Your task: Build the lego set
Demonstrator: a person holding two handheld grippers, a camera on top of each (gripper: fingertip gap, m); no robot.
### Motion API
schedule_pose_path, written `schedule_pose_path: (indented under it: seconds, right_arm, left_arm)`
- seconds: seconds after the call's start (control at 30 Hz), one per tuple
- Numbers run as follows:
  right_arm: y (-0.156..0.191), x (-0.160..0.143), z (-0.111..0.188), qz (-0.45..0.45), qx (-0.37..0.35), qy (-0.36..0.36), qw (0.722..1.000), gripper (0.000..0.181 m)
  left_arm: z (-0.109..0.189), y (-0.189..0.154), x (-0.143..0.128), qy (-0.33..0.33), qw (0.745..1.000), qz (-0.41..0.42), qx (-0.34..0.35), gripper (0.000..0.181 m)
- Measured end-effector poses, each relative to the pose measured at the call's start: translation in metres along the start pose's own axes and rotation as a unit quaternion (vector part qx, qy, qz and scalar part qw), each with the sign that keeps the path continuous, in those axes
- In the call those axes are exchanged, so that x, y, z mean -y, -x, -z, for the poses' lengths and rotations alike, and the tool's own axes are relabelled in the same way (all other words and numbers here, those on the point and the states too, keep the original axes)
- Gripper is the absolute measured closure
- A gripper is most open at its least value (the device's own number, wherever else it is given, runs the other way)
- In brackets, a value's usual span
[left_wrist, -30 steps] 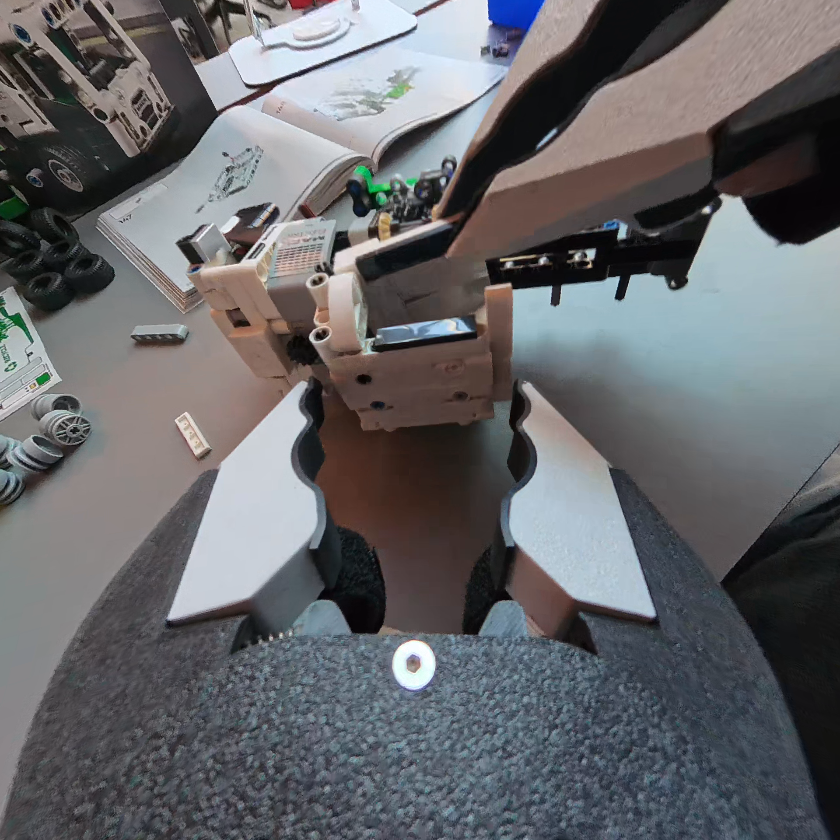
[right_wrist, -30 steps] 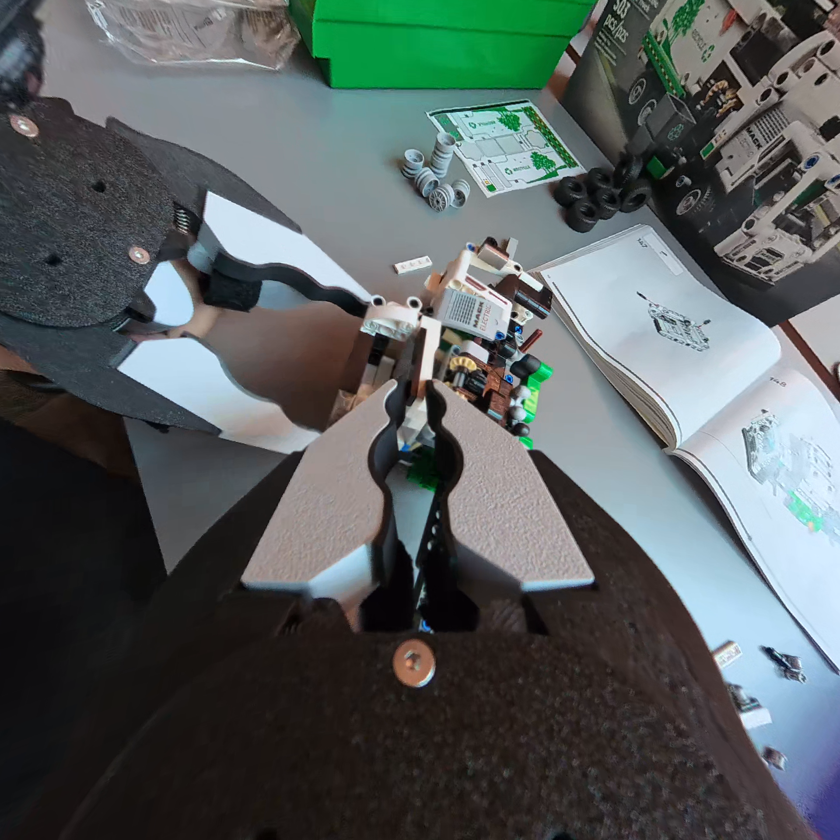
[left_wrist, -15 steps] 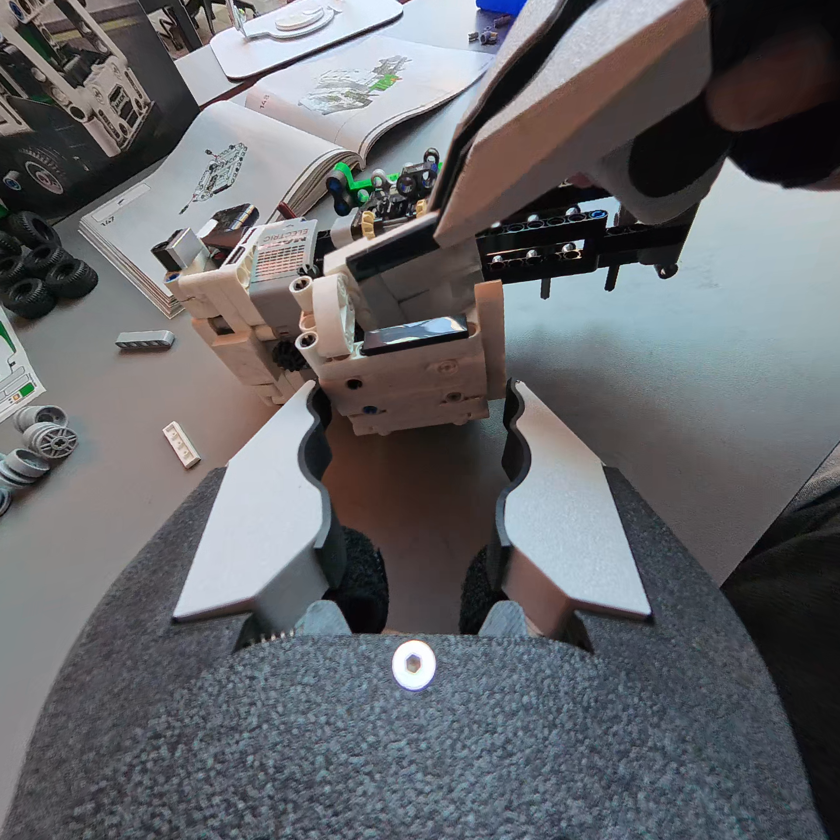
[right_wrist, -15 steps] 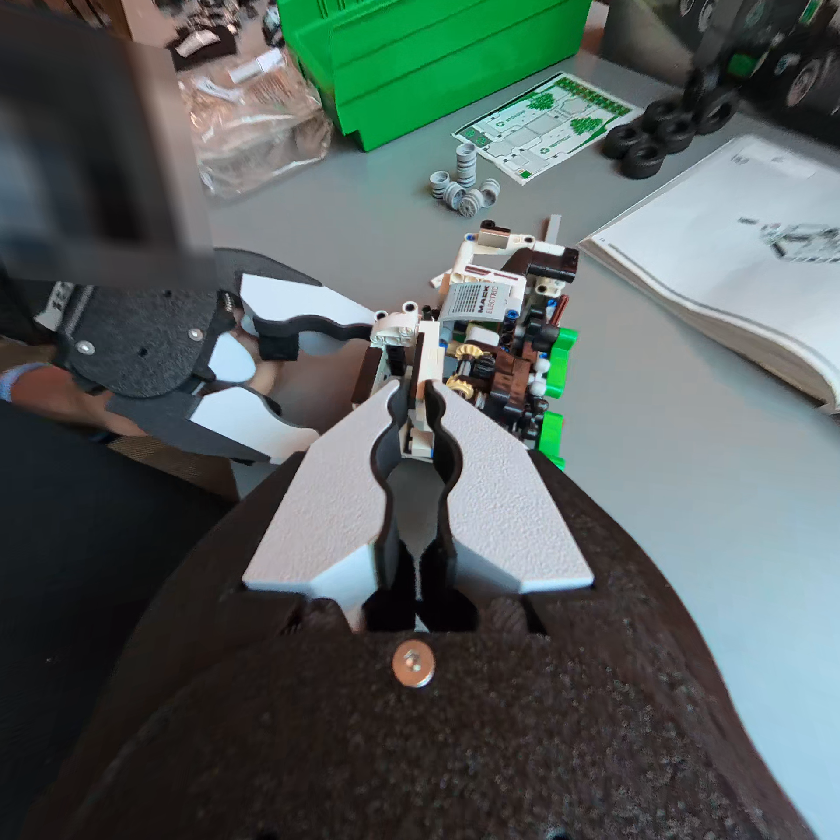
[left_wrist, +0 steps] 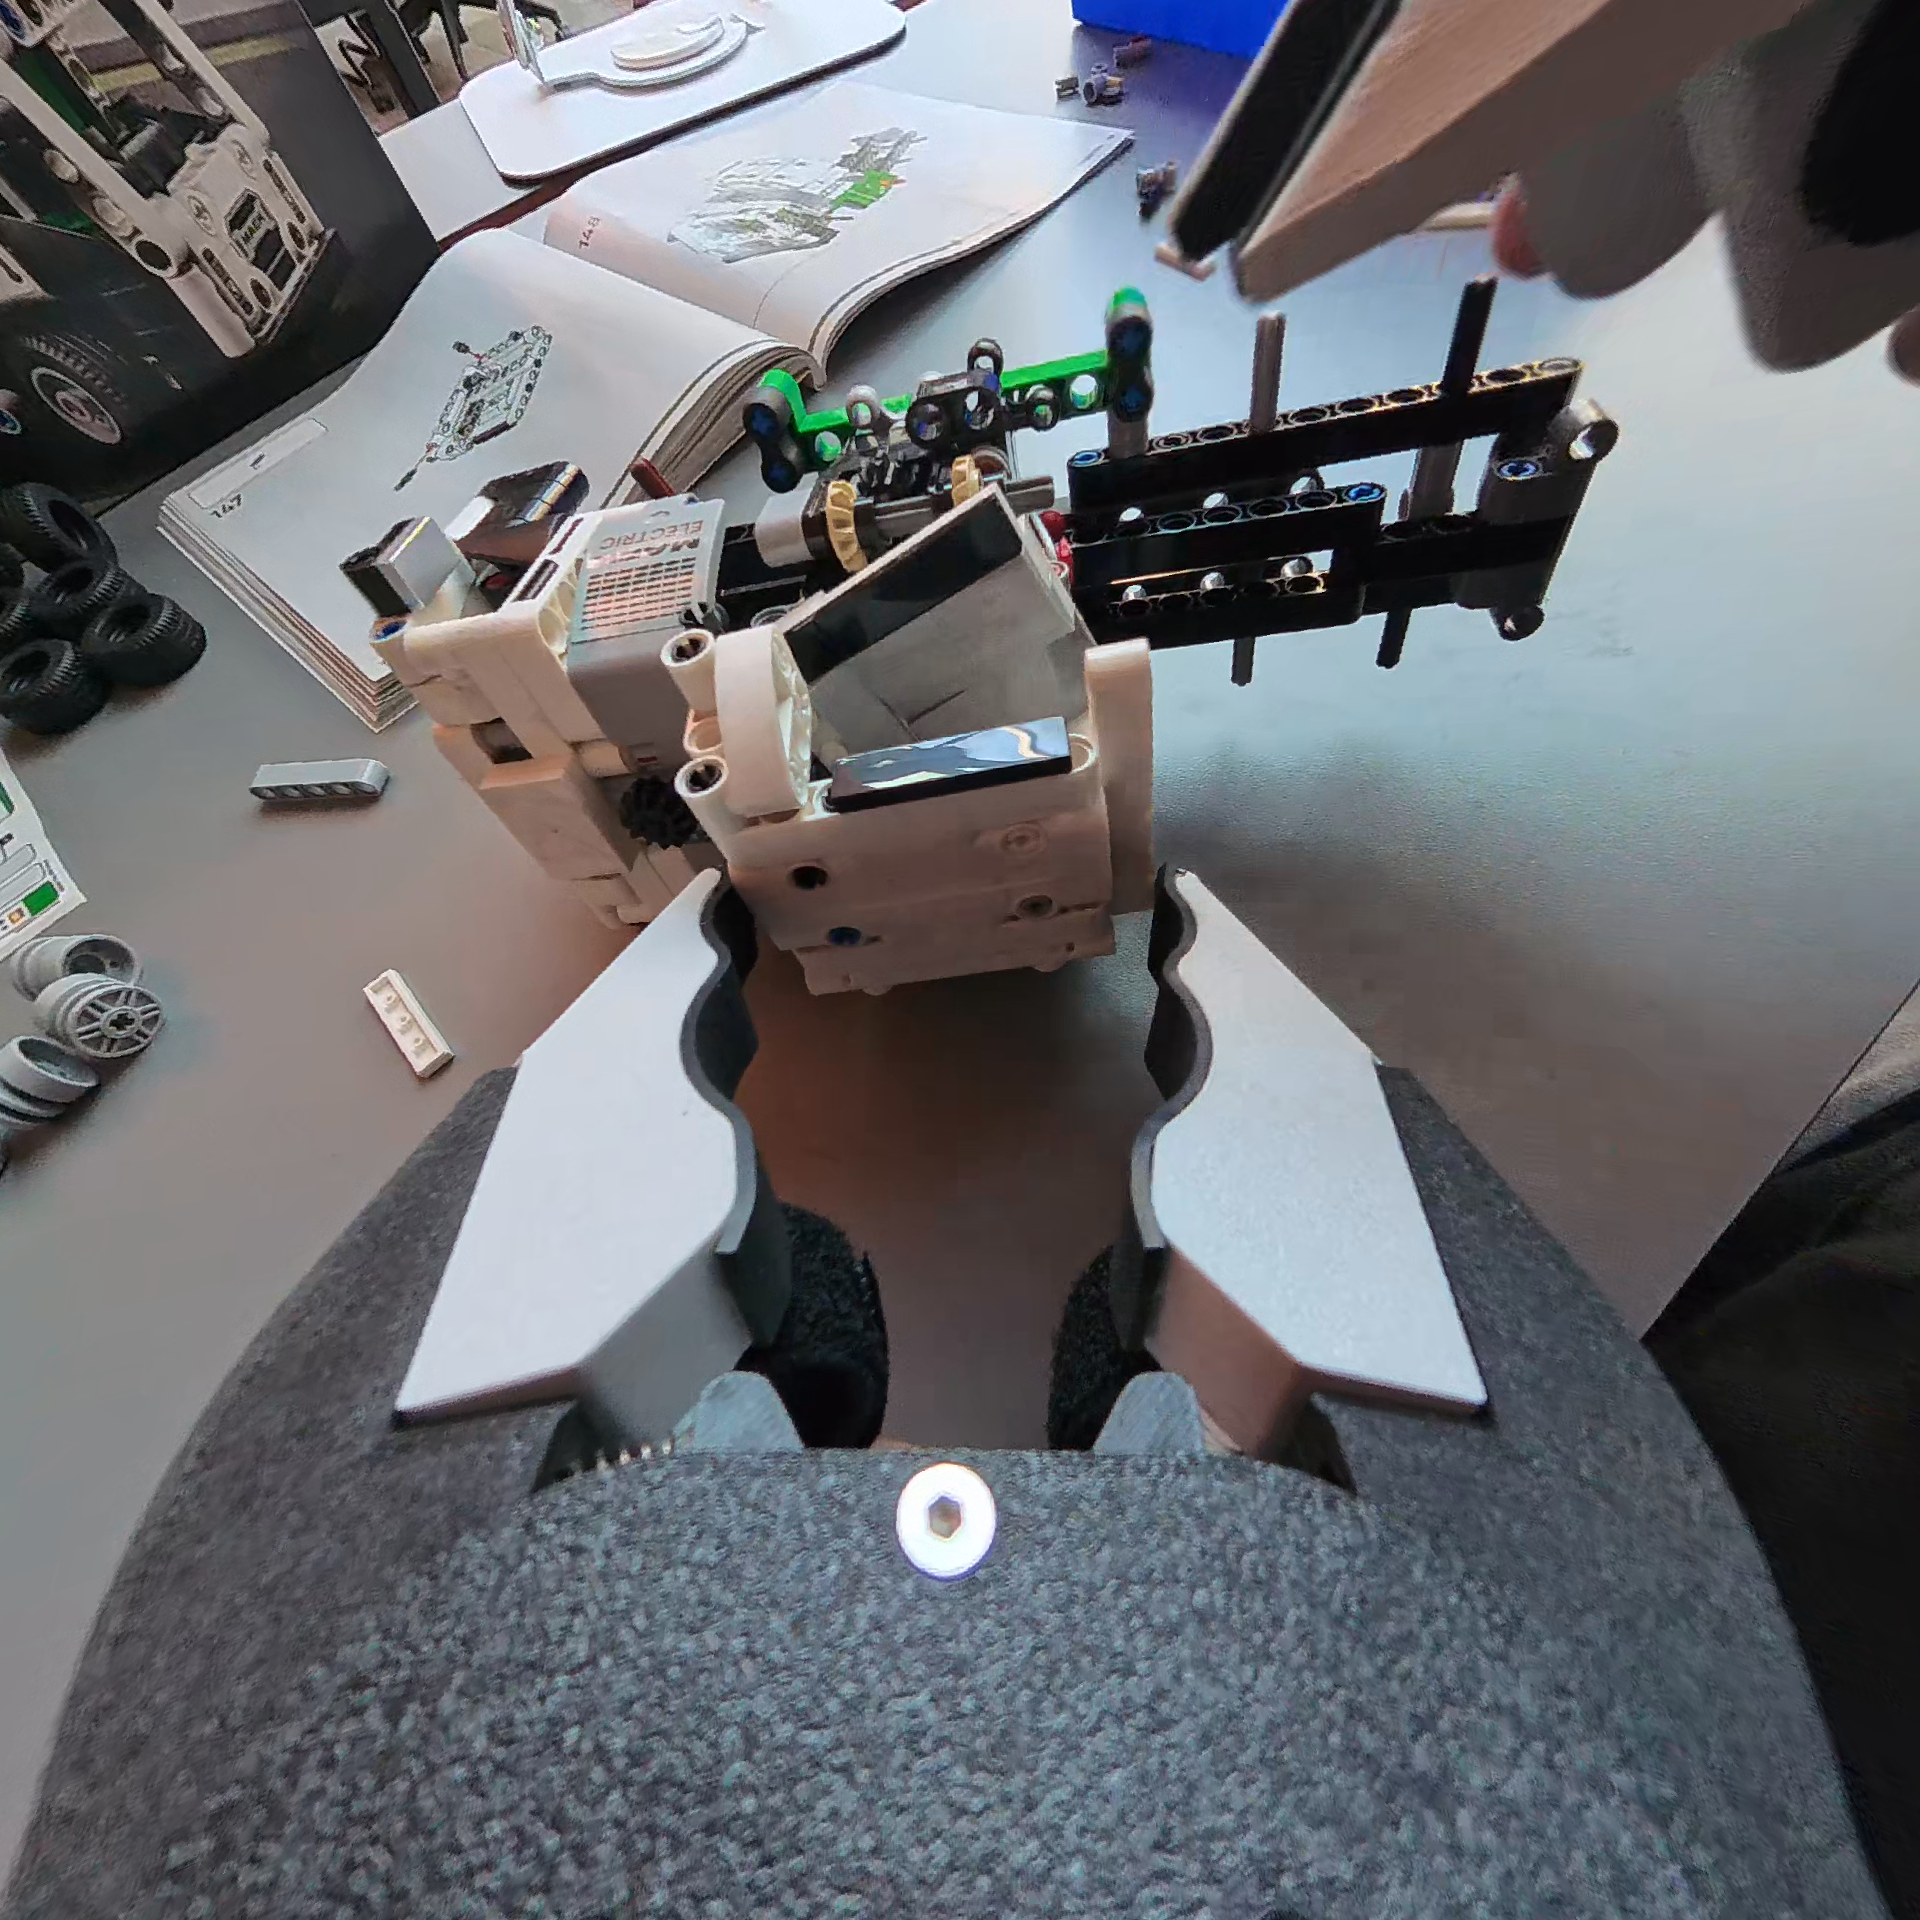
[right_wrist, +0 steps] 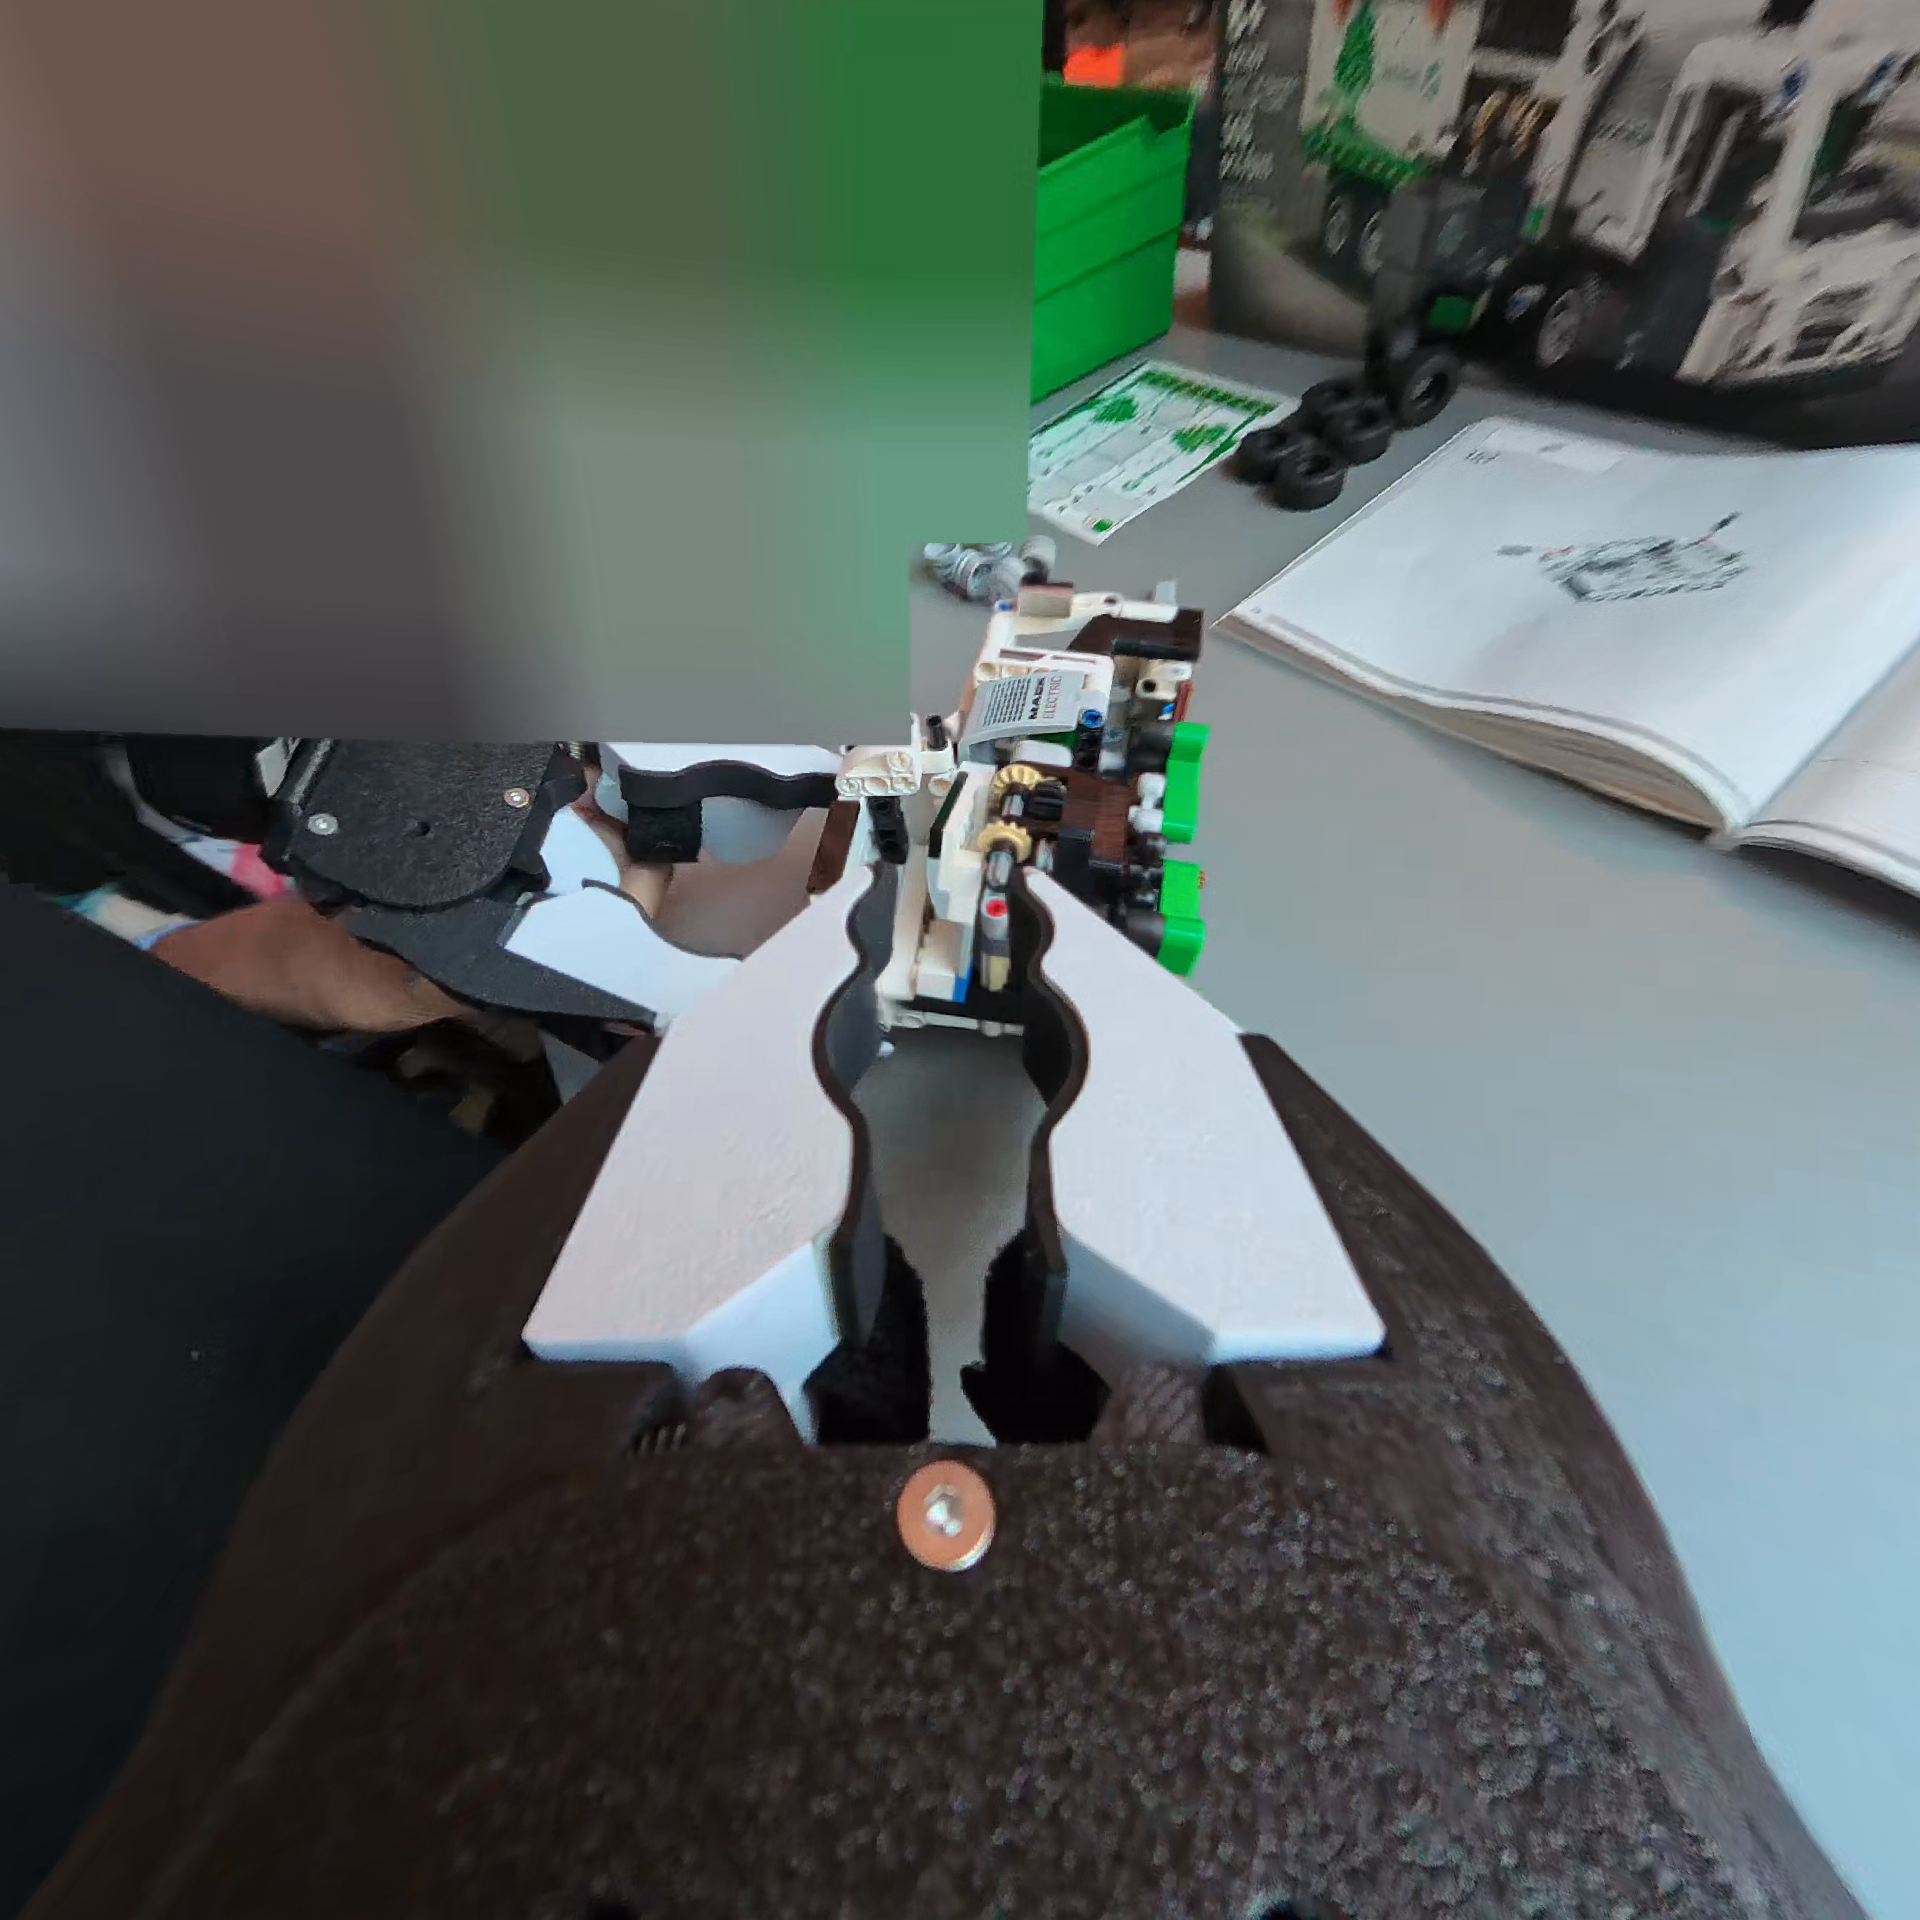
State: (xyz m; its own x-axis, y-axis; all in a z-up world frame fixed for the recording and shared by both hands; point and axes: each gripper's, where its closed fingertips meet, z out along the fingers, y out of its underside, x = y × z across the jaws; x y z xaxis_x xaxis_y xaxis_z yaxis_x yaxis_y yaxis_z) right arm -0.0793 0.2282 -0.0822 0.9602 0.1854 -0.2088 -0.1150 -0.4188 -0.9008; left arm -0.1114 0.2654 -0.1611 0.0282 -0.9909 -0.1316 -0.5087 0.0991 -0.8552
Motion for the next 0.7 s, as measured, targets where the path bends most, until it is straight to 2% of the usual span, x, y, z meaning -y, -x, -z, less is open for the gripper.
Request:
schedule_pose_path:
  seconds: [0.03,0.17,0.37,0.53,0.7]
  right_arm:
    - [0.0,0.002,0.008,0.013,-0.015,-0.018,1.0,0.161]
    - [0.005,-0.014,0.028,0.046,-0.05,-0.036,0.997,0.161]
    - [0.034,-0.045,0.032,0.089,-0.046,-0.053,0.994,0.16]
    - [0.04,-0.072,0.04,0.062,-0.032,-0.056,0.996,0.161]
    - [0.036,-0.071,0.053,0.008,-0.011,-0.091,0.996,0.161]
  left_arm:
    - [0.0,0.0,0.0,0.0,1.0,0.0,-0.002,0.106]
    - [0.0,-0.001,0.0,0.001,1.0,0.008,-0.014,0.107]
    - [0.004,-0.002,-0.003,0.005,0.999,0.031,-0.036,0.11]
    - [0.016,0.002,0.0,0.001,0.999,0.044,-0.021,0.106]
    - [0.035,0.006,0.021,-0.025,0.999,0.029,0.024,0.114]
